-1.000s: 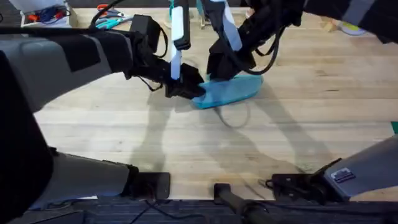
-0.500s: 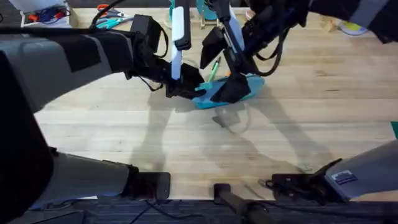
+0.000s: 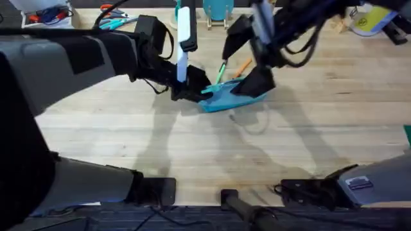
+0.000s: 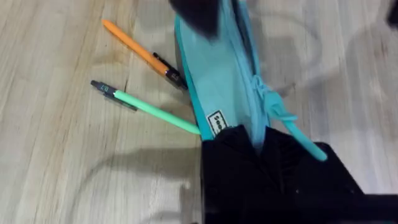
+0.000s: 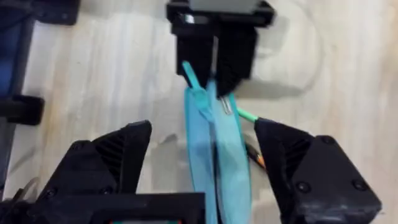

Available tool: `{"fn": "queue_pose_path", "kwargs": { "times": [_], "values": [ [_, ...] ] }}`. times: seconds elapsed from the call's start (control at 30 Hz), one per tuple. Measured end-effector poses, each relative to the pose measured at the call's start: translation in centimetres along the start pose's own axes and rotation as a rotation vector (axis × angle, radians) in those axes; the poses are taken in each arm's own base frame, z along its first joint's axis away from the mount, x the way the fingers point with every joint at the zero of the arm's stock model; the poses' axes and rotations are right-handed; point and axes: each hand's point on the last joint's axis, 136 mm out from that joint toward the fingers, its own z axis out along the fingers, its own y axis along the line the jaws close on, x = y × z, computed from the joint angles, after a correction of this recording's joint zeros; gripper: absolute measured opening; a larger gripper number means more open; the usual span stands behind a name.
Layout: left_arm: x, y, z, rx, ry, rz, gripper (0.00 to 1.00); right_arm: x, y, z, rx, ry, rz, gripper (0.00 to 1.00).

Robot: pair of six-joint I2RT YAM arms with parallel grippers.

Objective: Unzip the bag, pick up the pens from the table one at a time and place them inside, then zip the bag closed.

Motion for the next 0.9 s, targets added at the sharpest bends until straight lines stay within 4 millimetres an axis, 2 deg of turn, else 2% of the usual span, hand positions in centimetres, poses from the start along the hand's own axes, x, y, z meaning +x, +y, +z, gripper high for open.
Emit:
{"fn": "queue_pose_path", "kwargs": {
  "times": [0.17,0.23,0.4,0.43,0.5,0.77,0.9],
  "values": [
    [0.0,0.0,0.0,0.0,0.0,0.0,0.043,0.9,-1.1,-2.5,0.065,-0.036,0.046,0.997],
    [0.0,0.0,0.0,0.0,-0.001,0.002,0.113,1.3,-1.5,-3.2,0.077,-0.055,0.066,0.997],
    [-0.4,-0.1,0.1,0.008,-0.017,0.005,0.886,1.5,-1.8,-3.8,0.083,-0.083,0.091,0.997],
    [-0.4,-0.3,0.1,0.013,-0.019,-0.002,0.964,1.5,-1.8,-3.8,0.082,-0.086,0.093,0.997],
    [-0.3,-0.4,0.1,0.019,-0.018,-0.01,0.991,1.4,-1.7,-3.8,0.081,-0.089,0.093,0.996],
    [0.2,-1.8,0.0,0.067,0.003,-0.074,0.992,1.5,-1.7,-3.8,0.079,-0.088,0.095,0.997],
    [0.1,-2.4,-0.7,0.095,0.051,-0.124,0.995,1.5,-1.7,-3.8,0.079,-0.088,0.095,0.997]
  ]
}}
